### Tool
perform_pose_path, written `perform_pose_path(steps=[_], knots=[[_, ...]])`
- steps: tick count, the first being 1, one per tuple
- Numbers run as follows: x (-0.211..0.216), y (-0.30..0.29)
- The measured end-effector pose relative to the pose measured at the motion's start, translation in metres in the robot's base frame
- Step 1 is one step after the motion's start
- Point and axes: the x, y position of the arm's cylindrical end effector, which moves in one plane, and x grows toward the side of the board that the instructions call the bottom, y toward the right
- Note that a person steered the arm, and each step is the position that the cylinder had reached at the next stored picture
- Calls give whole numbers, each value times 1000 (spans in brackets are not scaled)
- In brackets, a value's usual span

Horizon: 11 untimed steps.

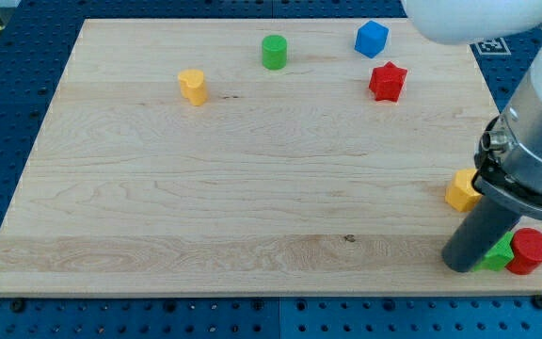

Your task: Slide the yellow heart to the center of the board

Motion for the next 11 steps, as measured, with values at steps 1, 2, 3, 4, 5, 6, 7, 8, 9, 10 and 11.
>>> perform_pose_path(steps=[1, 2, 3, 4, 5, 6, 7, 8, 9, 10, 11], knots=[[0, 7], [0, -11], [0, -68], [-29, -145], [-81, -225], [-139, -302], [-211, -373], [-261, -395], [-282, -382], [-281, -331], [-264, -273]])
